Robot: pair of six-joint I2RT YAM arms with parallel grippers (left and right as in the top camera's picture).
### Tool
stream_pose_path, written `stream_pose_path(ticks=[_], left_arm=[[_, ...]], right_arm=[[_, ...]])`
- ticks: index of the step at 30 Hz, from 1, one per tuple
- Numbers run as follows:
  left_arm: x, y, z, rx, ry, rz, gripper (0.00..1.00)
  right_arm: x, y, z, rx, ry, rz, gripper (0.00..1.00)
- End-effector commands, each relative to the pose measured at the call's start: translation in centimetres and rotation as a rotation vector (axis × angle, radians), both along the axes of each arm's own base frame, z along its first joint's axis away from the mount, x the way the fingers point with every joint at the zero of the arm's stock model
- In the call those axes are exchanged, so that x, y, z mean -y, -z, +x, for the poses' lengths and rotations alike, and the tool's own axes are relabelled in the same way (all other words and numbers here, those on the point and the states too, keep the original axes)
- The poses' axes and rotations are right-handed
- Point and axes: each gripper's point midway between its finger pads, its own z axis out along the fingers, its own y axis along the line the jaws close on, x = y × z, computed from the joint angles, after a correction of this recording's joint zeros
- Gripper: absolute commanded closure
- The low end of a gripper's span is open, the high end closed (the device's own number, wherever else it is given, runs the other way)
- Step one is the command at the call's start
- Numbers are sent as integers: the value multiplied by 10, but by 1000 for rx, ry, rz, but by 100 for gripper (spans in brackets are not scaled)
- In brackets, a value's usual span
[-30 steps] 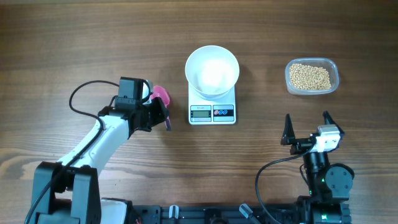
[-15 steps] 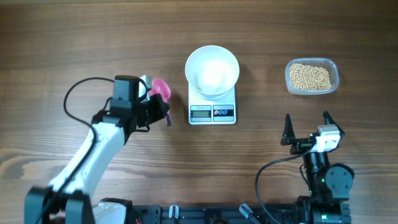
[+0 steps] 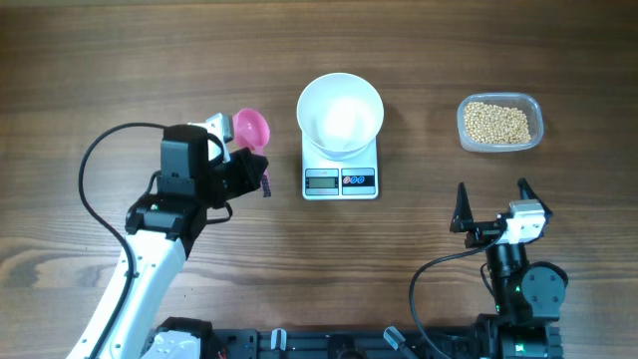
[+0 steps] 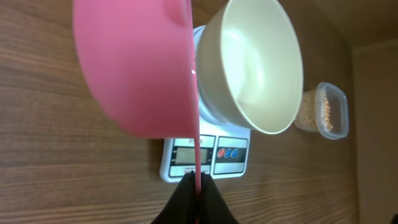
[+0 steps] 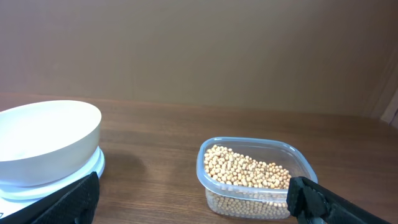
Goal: Scoop item into bowl and weigh 150g on scale
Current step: 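Hold the pink scoop raised beside the scale with the left gripper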
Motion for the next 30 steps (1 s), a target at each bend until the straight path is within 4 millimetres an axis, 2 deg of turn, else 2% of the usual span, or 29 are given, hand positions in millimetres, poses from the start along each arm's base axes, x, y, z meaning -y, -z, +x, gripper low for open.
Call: stream_pose_path(ticks=[1,8,30], left_arm=[[-12,7,-1,-13,-47,64,96],[-19,16,-6,-52,-70,99,96],[-19,16,-6,-52,-70,98,96]], right_arm=[[1,0,0,1,9,2,0],[1,0,0,1,9,2,0],[1,0,0,1,9,2,0]])
